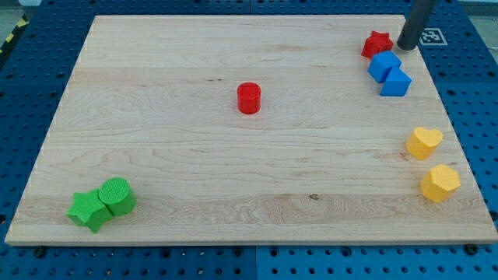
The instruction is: Nudge the red star into the red circle
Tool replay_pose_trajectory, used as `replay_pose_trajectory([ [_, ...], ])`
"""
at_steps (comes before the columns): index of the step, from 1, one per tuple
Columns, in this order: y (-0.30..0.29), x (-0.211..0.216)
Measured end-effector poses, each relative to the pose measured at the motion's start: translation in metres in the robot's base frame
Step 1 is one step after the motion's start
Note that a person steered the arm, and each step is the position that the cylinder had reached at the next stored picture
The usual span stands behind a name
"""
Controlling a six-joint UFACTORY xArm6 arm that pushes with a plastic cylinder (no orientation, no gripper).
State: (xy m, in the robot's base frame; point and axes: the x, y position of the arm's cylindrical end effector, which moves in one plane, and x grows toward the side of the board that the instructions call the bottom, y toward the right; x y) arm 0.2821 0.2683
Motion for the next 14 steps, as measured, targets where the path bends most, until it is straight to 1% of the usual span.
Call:
replay_pose_trajectory([
  [4, -0.067, 0.001],
  [6, -0.124, 0.006],
  [9, -0.217, 0.074],
  [10, -0.257, 0.081],
  [11, -0.269, 0.081],
  [12, -0.252, 0.081],
  [13, -0.229, 0.061],
  [14, -0.245, 0.023],
])
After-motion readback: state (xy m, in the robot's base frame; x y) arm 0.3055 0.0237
